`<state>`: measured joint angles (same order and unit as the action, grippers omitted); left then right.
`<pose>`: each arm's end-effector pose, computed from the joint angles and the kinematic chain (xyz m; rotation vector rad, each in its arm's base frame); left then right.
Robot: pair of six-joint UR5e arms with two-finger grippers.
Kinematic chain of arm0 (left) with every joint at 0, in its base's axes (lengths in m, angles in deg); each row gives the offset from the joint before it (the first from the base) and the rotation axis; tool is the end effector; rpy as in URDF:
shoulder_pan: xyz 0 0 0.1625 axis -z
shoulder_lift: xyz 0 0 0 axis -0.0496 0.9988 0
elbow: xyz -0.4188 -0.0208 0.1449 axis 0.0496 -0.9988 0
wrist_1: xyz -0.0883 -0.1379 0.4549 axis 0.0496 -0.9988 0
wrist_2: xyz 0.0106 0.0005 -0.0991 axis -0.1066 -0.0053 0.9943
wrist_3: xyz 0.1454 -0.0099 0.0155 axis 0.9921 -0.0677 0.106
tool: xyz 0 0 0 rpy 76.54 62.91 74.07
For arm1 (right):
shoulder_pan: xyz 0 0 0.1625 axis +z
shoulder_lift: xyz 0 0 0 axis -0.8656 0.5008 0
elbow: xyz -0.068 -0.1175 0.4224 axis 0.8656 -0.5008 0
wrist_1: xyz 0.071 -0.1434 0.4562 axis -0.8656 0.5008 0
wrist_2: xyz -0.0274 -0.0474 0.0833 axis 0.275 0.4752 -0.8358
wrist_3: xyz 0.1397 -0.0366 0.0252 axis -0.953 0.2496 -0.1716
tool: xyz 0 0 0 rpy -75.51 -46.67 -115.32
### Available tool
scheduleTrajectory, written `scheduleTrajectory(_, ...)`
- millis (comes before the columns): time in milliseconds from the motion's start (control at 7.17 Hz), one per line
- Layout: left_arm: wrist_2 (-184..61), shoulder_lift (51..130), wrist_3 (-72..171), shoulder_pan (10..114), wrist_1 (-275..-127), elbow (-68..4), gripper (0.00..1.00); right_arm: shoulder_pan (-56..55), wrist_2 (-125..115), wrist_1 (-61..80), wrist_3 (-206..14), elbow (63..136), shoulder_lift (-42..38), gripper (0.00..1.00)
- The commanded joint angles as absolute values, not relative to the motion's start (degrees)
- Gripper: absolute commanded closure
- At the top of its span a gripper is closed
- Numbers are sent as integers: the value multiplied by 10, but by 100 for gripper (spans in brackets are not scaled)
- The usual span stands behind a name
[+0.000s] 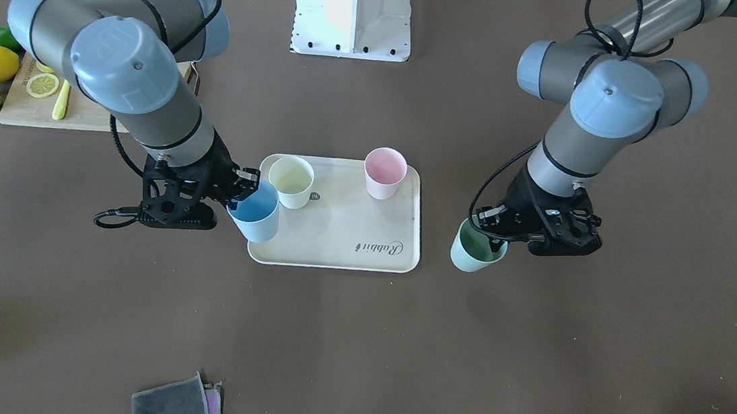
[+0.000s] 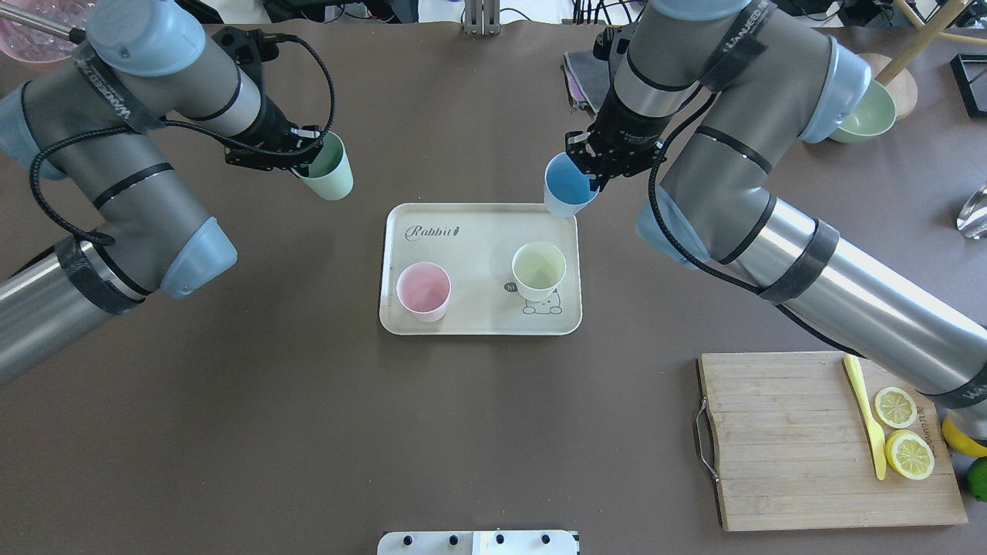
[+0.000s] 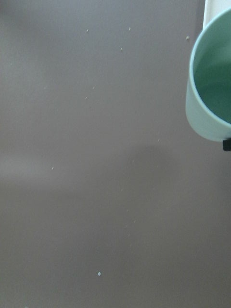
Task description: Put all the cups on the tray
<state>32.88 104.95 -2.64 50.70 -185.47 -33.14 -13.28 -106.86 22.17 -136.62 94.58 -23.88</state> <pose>0.4771 -0.6297 0.2707 0.1215 0.9122 -0.2124 -0.5183 -0.6208 0.2274 -0.0228 -0.8880 0.0123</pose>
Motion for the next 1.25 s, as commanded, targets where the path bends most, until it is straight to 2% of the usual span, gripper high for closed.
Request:
scheduleTrajectory(0,303,1076,-77,468,-1854,-330,100,-155,-1054,130,-1408,870,-258,100)
scheduleTrajectory(558,259,1087,-126,408,-1855,-329,100,-187,-1032,128,-1411,867,-264,100)
scheduleTrajectory(697,232,1087,-136,389,-1858,-325,100,-187,-1032,128,-1411,866,-262,17)
scheduleTrajectory(836,229,1086,-139,383,-1860,-322,100,-187,-1032,127,-1420,868,-263,0)
scheduleTrajectory(1115,228,1090,-146,381,-1862,-309,100,-158,-1039,133,-1422,872,-273,0)
